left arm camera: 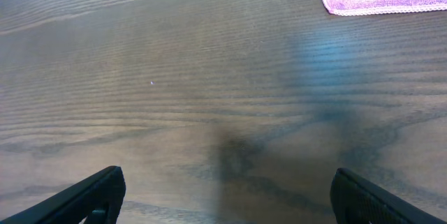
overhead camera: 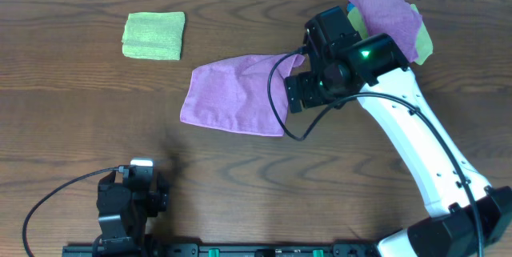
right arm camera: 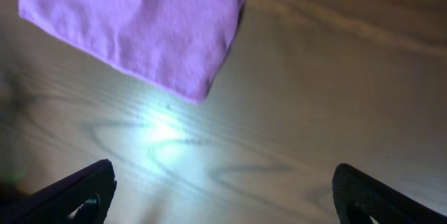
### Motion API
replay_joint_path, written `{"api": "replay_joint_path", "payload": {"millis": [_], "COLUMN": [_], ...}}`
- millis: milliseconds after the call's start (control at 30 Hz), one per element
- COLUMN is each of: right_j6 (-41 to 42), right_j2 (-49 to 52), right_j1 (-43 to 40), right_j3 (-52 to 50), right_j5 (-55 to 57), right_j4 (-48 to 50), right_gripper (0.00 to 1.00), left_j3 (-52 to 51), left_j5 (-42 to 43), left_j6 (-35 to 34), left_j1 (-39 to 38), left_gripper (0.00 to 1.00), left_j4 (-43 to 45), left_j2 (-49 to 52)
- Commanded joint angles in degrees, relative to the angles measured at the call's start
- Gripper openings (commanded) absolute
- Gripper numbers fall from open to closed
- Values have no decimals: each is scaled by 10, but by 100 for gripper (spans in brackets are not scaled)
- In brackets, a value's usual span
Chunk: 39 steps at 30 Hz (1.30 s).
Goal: Fold the cloth
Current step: 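Drag the pink cloth across the table and lay it flat, then push the pink cloth's edge with the right gripper to straighten it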
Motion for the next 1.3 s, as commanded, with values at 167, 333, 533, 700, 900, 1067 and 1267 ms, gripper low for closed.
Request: {"api": "replay_joint_path", "payload": {"millis": [167, 333, 533, 700, 900, 1067, 1267], "right_j6": [-40, -39, -42, -56, -60, -72, -86], "right_j2": [-8, 5, 66, 117, 134, 136, 163], "right_j1": [22, 21, 22, 30, 47, 48, 48], "right_j3": [-49, -148, -188, -188, -188, -188, -188], "right_j5": [-60, -60, -73, -123, -122, -125, -127], "right_j4": [57, 148, 199, 233, 278, 291, 303], "right_gripper": [93, 48, 1, 2, 1, 2, 2], "left_j3": [-11, -11, -11, -11, -11, -11, -11], "left_j5": [-2, -2, -2, -2, -2, -2, -2], "left_j6": [-2, -2, -2, -2, -2, -2, -2], "left_j1": [1, 1, 1, 1, 1, 1, 1], "left_gripper": [95, 95, 95, 95, 95, 95, 95], "left_j4": [-8, -8, -8, -9, -8, -8, -8], "left_j2": [-4, -4, -4, -4, -4, -4, -4]}}
